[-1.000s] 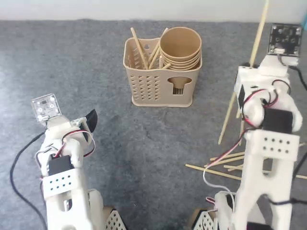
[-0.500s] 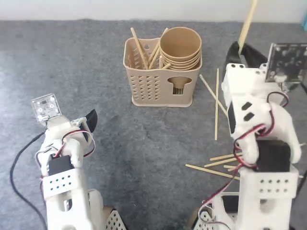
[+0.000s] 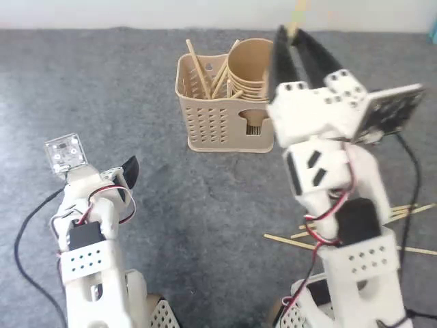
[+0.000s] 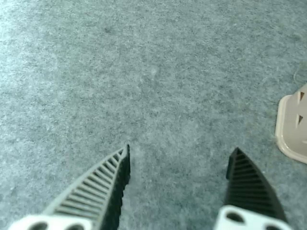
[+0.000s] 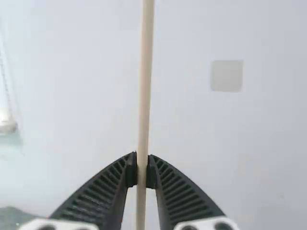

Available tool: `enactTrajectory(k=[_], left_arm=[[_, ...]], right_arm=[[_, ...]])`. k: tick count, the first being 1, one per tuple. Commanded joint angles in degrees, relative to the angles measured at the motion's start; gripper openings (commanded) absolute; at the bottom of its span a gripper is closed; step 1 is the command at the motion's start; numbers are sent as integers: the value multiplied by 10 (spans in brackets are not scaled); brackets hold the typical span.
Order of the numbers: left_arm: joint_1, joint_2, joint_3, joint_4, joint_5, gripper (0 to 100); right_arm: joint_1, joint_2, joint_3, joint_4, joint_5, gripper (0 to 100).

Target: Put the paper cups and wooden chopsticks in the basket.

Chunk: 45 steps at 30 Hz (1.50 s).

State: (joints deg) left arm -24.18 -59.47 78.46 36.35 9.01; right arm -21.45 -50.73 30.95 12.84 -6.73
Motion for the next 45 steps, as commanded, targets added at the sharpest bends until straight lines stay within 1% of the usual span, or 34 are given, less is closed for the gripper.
enactTrajectory(k=[1,3,7,15,24,25,30,32,34,35,37,39,41,45], left_arm=[[-3,4,-5,-16,-4,308],[-3,4,-5,-16,-4,308],[-3,4,-5,-17,-4,308],[-1,4,-5,-18,-4,308],[-1,4,-6,-18,-4,308],[-1,4,-6,-18,-4,308],[-1,4,-6,-18,-4,308],[-1,3,-6,-18,-4,308],[0,2,-5,-18,-4,308],[0,1,-5,-18,-4,308],[1,1,-4,-18,-4,308],[1,-1,0,-18,-4,308],[1,-15,4,-16,-24,308],[2,-105,40,5,-39,308]], right_arm=[[-35,1,50,-158,-4,9],[-44,21,69,-205,-3,9],[-44,88,71,-248,-3,9],[-50,240,49,-368,-3,9],[-64,389,-39,-375,-4,13],[-66,397,-41,-374,-3,24],[-68,420,-47,-374,-4,153],[-68,415,-46,-374,-3,156],[-68,400,-42,-372,-3,136],[-67,387,-40,-362,-3,120],[-65,348,-39,-307,-2,88],[-65,297,-39,-225,-2,66],[-63,237,-39,-132,-2,56],[-47,118,-40,44,-2,56]])
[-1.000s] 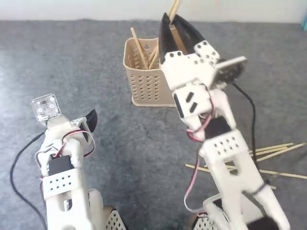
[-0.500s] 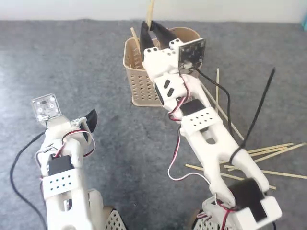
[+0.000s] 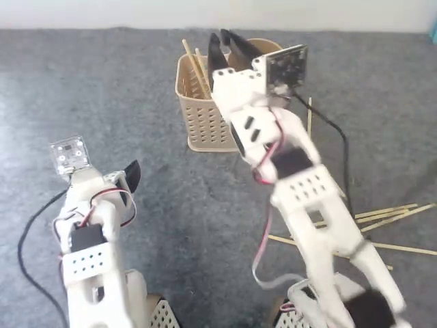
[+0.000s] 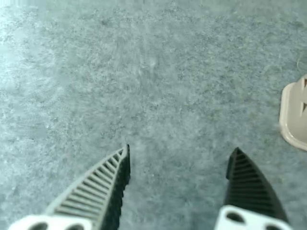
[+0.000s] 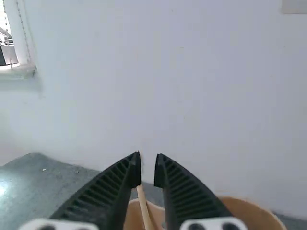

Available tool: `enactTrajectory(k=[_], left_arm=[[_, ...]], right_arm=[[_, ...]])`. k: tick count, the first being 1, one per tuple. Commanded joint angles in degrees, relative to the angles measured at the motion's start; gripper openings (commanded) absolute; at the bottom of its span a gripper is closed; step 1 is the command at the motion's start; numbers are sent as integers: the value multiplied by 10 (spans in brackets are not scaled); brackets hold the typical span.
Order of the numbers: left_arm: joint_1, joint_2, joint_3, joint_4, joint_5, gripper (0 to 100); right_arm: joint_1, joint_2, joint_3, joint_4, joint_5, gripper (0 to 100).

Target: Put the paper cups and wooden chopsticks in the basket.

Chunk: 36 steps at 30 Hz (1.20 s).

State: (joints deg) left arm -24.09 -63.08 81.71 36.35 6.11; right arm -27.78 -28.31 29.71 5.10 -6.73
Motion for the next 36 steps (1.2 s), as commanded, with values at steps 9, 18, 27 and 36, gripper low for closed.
enactTrajectory(k=[9,18,27,36], left_arm=[[27,-390,99,144,-21,308],[74,-400,101,193,-38,308],[127,-412,123,230,-92,308],[153,-412,138,229,-113,308]], right_arm=[[102,-280,-28,371,-4,56],[243,-349,-23,581,-3,52],[283,-196,40,616,-3,50],[283,40,40,497,51,50]])
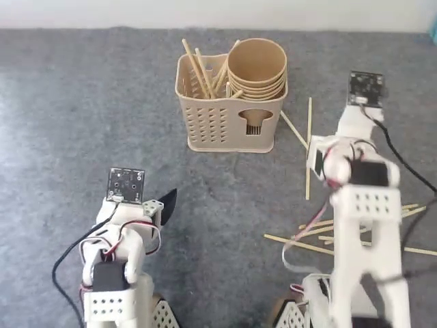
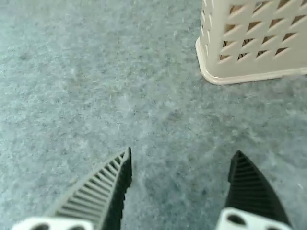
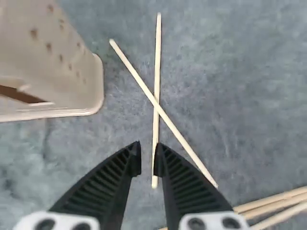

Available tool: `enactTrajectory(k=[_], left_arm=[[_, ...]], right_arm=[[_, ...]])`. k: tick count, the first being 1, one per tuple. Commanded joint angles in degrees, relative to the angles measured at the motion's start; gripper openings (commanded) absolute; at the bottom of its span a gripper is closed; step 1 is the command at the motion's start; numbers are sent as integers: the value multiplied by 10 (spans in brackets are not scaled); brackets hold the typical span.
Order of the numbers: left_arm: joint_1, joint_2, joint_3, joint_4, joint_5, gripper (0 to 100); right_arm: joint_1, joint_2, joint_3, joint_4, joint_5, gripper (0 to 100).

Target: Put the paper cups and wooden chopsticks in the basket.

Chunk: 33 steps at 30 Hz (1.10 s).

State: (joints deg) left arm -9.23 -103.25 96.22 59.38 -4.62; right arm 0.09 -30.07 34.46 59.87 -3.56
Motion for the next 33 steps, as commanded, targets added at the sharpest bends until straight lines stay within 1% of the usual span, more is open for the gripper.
enactTrajectory(k=[1,3,4,9,11,13,23,31,33], left_arm=[[4,-11,-7,-2,-4,308],[4,-11,-7,-1,-2,296],[4,-11,-7,-1,-2,275],[6,-11,-7,-12,-4,96],[4,-11,-5,-33,-4,47],[4,-11,3,-47,-4,26],[4,-11,4,-52,-4,13],[4,-11,4,-53,-4,13],[4,-11,4,-53,-4,13]], right_arm=[[4,83,-7,-70,19,50],[2,130,-7,-111,19,50],[1,149,-7,-132,21,50],[0,240,-7,-239,76,50],[0,270,-8,-268,91,50],[-1,296,-12,-286,105,51],[-5,444,-149,-284,110,54],[-7,519,-262,-177,113,54],[-17,530,-276,-153,143,54]])
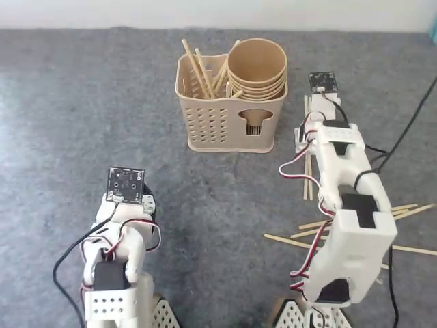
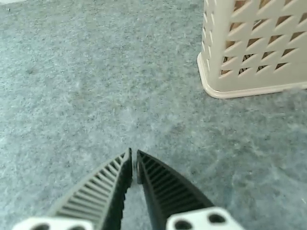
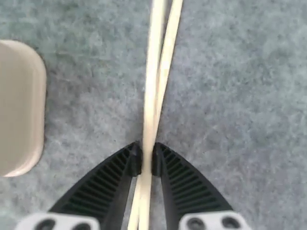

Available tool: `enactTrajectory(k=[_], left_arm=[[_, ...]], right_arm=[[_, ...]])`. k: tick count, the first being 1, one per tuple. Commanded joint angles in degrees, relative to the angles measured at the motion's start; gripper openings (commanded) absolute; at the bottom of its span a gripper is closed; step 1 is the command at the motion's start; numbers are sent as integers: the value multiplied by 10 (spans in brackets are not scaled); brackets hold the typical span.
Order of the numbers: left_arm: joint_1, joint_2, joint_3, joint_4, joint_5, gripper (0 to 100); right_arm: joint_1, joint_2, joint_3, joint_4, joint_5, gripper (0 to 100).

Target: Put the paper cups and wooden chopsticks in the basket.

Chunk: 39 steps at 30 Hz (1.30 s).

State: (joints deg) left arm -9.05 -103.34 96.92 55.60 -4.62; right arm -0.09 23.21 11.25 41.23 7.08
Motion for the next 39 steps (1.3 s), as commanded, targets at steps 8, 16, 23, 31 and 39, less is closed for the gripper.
enactTrajectory(k=[8,16,23,31,39], left_arm=[[2,-10,-3,-15,-4,13],[2,-10,-3,-16,-4,13],[1,-10,-3,-26,-4,13],[-13,-10,-3,-49,-4,13],[-9,-10,-3,-50,-2,14]], right_arm=[[-28,11,-49,53,75,2],[1,-31,-69,102,26,8],[43,-187,-67,147,25,8],[74,-419,-66,204,21,8],[2,-650,-69,202,-66,8]])
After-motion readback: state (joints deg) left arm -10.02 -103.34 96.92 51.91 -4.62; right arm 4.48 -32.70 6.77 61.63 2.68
